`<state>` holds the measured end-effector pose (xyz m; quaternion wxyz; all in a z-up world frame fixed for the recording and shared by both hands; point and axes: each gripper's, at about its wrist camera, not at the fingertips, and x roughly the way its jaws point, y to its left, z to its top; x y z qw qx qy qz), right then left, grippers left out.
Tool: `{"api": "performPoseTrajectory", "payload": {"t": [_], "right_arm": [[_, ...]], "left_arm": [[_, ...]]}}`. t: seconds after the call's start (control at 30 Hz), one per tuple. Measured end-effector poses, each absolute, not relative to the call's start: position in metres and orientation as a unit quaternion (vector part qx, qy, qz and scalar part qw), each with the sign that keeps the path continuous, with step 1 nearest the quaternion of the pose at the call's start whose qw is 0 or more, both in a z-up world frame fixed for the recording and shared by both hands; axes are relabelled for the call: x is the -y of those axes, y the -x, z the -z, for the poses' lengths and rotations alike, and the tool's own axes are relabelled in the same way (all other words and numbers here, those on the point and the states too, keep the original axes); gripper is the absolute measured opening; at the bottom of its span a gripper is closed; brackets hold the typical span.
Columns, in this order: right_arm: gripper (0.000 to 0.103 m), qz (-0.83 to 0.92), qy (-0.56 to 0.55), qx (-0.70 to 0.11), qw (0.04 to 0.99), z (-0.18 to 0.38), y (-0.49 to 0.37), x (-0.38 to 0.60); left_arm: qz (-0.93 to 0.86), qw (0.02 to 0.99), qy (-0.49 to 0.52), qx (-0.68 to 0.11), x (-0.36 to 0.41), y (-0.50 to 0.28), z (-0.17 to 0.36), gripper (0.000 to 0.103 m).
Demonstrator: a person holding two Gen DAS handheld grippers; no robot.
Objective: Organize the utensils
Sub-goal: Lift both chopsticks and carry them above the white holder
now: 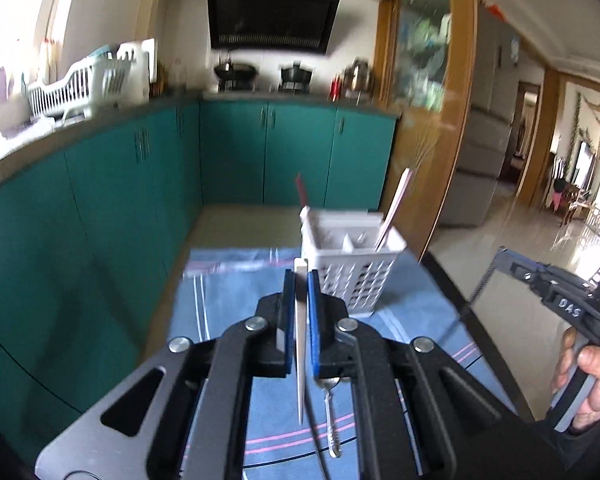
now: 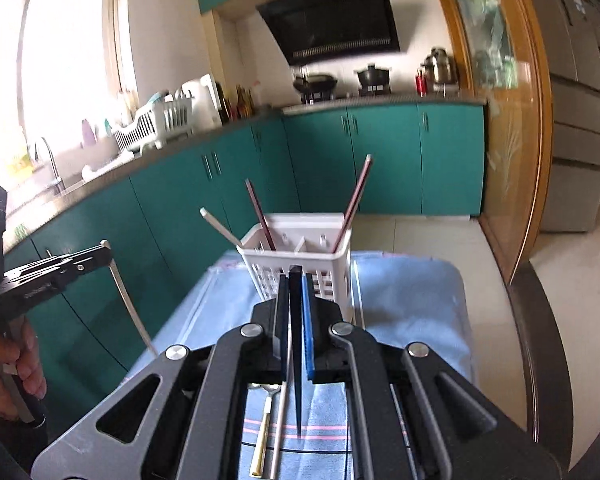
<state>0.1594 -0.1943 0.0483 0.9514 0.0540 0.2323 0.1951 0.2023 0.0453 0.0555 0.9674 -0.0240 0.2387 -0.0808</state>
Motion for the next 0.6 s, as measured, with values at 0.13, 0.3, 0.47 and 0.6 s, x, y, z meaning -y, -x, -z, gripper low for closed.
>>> {"api": "performPoseTrajectory", "payload": {"t": [0.13, 0.3, 0.47, 0.6], "right_arm": [[0.006, -0.195, -0.064, -0.208, 0.956, -0.07, -0.137, 0.2], [0.006, -0.193, -0.055, -0.188, 0.962, -0.083, -0.118, 0.198], [0.006, -0.195, -0.045, -0.194, 0.96, -0.078, -0.117, 0.195], [0.006, -0.195, -0.04, -0.199, 0.96, -0.075, -0.117, 0.194]], "left_arm": [[0.088, 0.972, 0.027, -0.214, -0.04, -0.181, -0.076, 0.006], [0.096, 0.972, 0.02, -0.214, -0.033, -0.173, -0.076, 0.006], [0.099, 0.968, 0.014, -0.228, -0.03, -0.179, -0.065, 0.006], [0.101, 0.968, 0.015, -0.23, -0.028, -0.18, -0.064, 0.006]]}}
